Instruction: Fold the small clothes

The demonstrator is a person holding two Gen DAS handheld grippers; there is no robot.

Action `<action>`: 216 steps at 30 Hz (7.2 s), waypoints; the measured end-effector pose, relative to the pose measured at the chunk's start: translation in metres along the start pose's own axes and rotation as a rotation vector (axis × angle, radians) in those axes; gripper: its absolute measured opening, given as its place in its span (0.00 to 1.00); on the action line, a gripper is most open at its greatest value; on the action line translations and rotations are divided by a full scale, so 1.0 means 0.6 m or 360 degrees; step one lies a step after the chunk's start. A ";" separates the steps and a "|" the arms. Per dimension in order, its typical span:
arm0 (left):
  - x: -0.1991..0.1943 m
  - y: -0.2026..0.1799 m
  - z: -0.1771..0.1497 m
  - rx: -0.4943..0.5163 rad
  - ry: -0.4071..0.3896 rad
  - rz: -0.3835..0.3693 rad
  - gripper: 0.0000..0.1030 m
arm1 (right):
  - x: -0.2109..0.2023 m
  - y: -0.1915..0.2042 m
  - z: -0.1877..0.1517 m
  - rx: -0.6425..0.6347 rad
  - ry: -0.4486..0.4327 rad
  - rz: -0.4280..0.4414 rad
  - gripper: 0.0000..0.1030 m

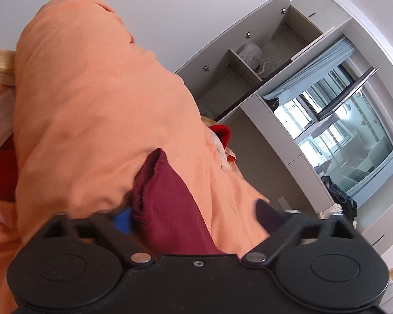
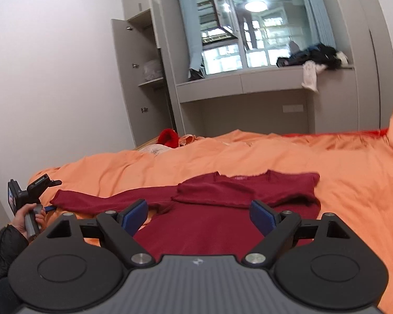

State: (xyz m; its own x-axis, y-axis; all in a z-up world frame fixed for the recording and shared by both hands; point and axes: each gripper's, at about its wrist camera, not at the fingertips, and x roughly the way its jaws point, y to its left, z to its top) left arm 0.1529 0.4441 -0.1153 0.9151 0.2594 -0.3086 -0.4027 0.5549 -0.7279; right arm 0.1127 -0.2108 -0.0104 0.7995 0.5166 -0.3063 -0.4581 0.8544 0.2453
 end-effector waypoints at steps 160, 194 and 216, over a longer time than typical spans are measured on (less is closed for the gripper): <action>0.274 -0.420 -0.449 0.1776 0.0676 0.0498 0.99 | 0.369 -0.481 0.013 0.0917 0.0503 -0.0186 0.29; 0.007 -0.458 -0.379 0.1796 0.0280 -0.0225 0.99 | -0.029 -0.137 0.025 0.0074 0.0211 -0.0042 1.00; -0.283 -0.293 -0.714 0.3176 0.0395 -0.0199 0.99 | -0.101 -0.060 -0.146 0.0346 0.0397 -0.0001 1.00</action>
State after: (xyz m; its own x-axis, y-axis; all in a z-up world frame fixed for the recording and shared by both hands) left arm 0.0756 -0.0361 -0.1973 0.8461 0.1609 -0.5082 0.3595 0.5316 0.7669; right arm 0.0465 -0.2681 -0.0811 0.6677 0.5369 -0.5157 -0.3426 0.8366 0.4274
